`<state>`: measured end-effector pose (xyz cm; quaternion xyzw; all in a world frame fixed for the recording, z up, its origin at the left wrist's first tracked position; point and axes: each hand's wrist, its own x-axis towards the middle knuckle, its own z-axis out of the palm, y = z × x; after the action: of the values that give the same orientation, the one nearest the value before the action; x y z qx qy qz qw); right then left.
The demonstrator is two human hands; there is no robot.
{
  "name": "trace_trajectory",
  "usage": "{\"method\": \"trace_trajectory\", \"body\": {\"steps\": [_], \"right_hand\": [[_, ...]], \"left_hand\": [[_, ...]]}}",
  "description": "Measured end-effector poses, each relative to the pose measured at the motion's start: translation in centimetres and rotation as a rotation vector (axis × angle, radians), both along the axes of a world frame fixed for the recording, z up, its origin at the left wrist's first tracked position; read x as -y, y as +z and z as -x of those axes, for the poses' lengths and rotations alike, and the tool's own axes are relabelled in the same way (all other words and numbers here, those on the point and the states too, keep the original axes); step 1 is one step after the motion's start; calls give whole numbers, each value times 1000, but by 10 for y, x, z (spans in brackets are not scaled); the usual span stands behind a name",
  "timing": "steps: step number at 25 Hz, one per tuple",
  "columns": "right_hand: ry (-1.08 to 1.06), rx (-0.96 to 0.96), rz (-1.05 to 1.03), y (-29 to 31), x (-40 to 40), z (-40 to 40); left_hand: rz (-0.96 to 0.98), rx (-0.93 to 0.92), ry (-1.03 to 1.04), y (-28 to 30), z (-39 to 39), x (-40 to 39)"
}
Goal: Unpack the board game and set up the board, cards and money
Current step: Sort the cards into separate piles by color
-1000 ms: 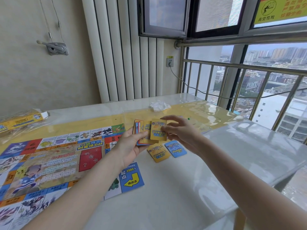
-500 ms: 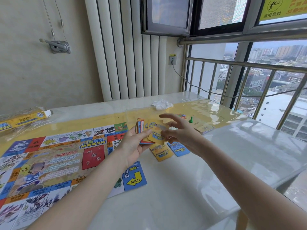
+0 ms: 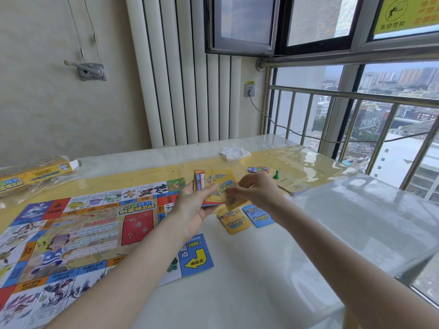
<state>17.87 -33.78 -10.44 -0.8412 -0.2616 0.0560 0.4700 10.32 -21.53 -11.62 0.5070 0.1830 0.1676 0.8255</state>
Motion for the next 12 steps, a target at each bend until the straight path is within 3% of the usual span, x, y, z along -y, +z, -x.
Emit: {"method": "trace_trajectory", "body": {"steps": [6, 12], "right_hand": [[20, -347, -282, 1, -2, 2], [-78, -351, -410, 9, 7, -6]], "left_hand": [[29, 59, -96, 4, 5, 1], [26, 54, 6, 6, 5, -3]]}}
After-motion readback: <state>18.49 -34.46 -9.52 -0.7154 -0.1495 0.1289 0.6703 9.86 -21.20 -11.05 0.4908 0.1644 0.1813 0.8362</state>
